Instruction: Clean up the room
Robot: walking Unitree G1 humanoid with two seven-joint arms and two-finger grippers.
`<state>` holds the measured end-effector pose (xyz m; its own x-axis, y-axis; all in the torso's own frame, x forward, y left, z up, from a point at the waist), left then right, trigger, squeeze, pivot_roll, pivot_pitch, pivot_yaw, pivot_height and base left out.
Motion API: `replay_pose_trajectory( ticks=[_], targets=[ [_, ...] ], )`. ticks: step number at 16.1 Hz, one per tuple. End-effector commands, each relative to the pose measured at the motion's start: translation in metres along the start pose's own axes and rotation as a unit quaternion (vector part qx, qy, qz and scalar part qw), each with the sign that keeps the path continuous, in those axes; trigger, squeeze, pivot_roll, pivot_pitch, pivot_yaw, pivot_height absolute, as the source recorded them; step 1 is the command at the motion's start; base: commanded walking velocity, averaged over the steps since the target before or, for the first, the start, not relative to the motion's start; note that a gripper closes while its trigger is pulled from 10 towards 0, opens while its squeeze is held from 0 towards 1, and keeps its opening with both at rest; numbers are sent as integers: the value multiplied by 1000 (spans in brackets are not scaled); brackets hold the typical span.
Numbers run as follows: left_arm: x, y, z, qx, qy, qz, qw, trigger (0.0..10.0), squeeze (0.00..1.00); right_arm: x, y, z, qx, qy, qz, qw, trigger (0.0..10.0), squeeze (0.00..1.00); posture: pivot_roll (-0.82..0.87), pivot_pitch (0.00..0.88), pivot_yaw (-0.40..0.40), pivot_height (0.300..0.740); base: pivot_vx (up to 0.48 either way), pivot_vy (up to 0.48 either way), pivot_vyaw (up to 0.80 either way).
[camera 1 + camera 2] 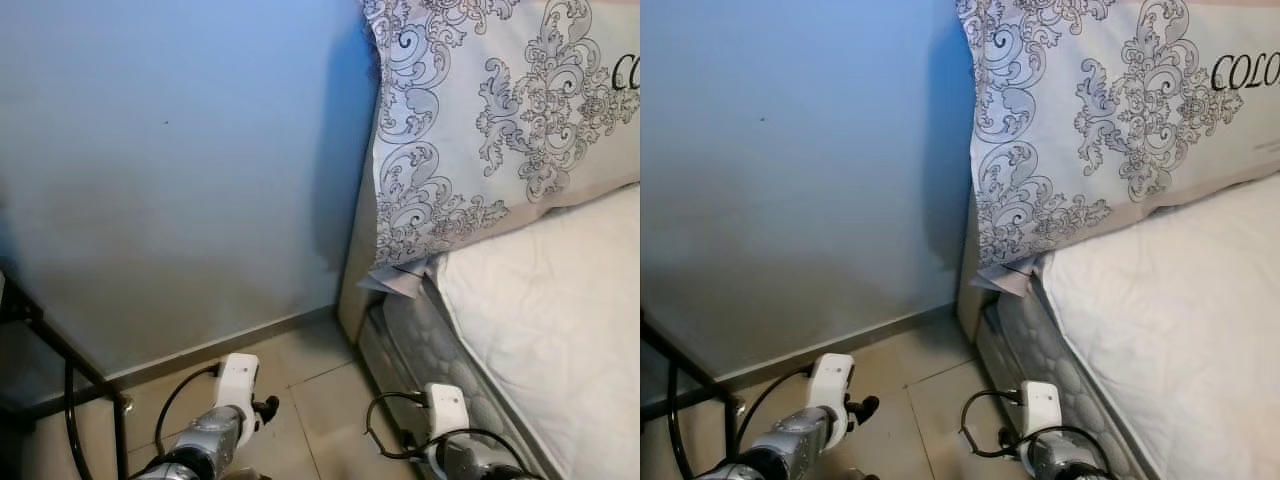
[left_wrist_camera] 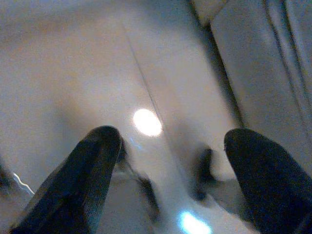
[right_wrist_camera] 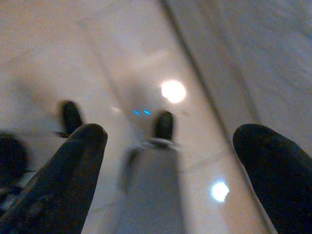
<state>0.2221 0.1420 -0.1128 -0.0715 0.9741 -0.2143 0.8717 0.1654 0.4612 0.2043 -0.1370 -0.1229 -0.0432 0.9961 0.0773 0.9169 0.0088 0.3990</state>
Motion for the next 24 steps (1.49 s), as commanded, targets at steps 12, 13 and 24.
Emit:
replay_pose_trajectory(
  ticks=[12, 13, 24],
  targets=[
    [-3, -6, 1, 18, 1, -4, 1000, 10000, 0, 8, 20, -1, -29, 10, -4, 1000, 10000, 0, -20, 0, -31, 740, 0, 0, 0],
    [-4, -7, 1, 20, 1, 0, 1000, 10000, 0, 10, 20, -1, -30, 13, -8, 999, 10000, 0, -21, 0, -32, 740, 0, 0, 0],
    [-51, 176, -171, -506, -114, 97, 850, 10000, 0, -36, 150, -144, -481, -22, -58, 875, 10000, 0, 43, 0, -52, 740, 0, 0, 0]
  ],
)
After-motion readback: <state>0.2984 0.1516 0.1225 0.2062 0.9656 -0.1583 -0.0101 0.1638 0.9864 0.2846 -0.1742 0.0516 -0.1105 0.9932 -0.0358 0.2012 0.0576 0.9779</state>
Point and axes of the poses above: a point about 5 cm out from each wrist's last joint towards the gripper, its own z axis pointing out of the wrist towards the gripper, its own y axis along the axis of the wrist's last joint, x = y × z, the point moved 4 cm from there along z, pointing out of the wrist towards the gripper, and after that the axes turned 3 degrees about -z, right-handed, at the moved point
